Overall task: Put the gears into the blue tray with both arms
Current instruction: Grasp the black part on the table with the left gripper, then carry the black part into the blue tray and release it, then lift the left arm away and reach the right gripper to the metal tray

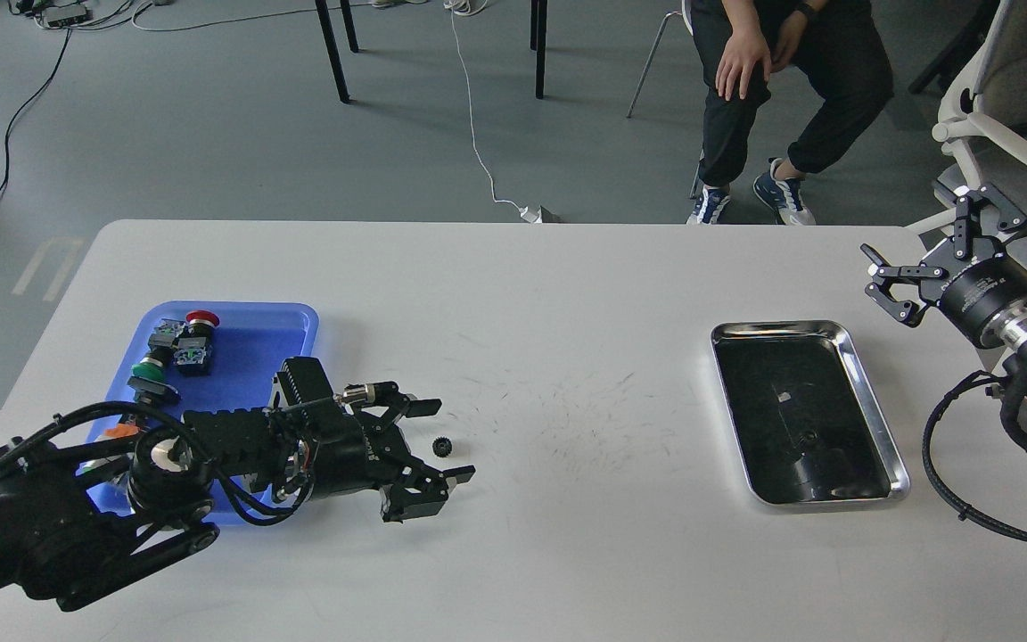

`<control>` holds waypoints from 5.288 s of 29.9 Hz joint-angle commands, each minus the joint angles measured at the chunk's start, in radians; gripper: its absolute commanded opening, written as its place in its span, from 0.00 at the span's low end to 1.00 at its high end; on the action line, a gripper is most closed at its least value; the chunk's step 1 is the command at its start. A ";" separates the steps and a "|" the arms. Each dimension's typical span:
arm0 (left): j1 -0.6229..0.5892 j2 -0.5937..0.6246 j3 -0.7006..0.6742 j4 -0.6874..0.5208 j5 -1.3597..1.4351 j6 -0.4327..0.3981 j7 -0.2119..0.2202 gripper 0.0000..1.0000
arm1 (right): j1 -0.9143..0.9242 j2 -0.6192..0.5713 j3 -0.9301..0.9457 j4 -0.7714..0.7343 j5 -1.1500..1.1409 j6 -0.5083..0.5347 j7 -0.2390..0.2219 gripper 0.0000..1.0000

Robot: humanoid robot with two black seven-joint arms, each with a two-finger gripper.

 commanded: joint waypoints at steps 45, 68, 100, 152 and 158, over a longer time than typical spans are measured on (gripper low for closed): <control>-0.090 0.308 -0.044 -0.055 -0.086 0.091 -0.055 0.13 | 0.002 -0.015 0.000 0.061 -0.003 0.000 0.000 0.96; 0.151 0.308 -0.012 0.334 -0.313 0.367 -0.135 0.14 | 0.005 -0.020 0.004 0.061 -0.004 0.000 -0.001 0.96; 0.156 0.196 -0.011 0.462 -0.323 0.362 -0.135 0.42 | 0.005 -0.020 0.006 0.060 -0.004 0.000 -0.001 0.96; -0.380 -0.299 -0.216 1.147 -2.093 -0.548 -0.046 0.98 | 0.051 -0.696 -0.225 0.965 -1.056 -0.055 -0.106 0.97; -0.378 -0.299 -0.216 1.147 -2.091 -0.548 -0.056 0.98 | 0.051 -0.661 -0.387 0.940 -1.310 -0.056 -0.112 0.97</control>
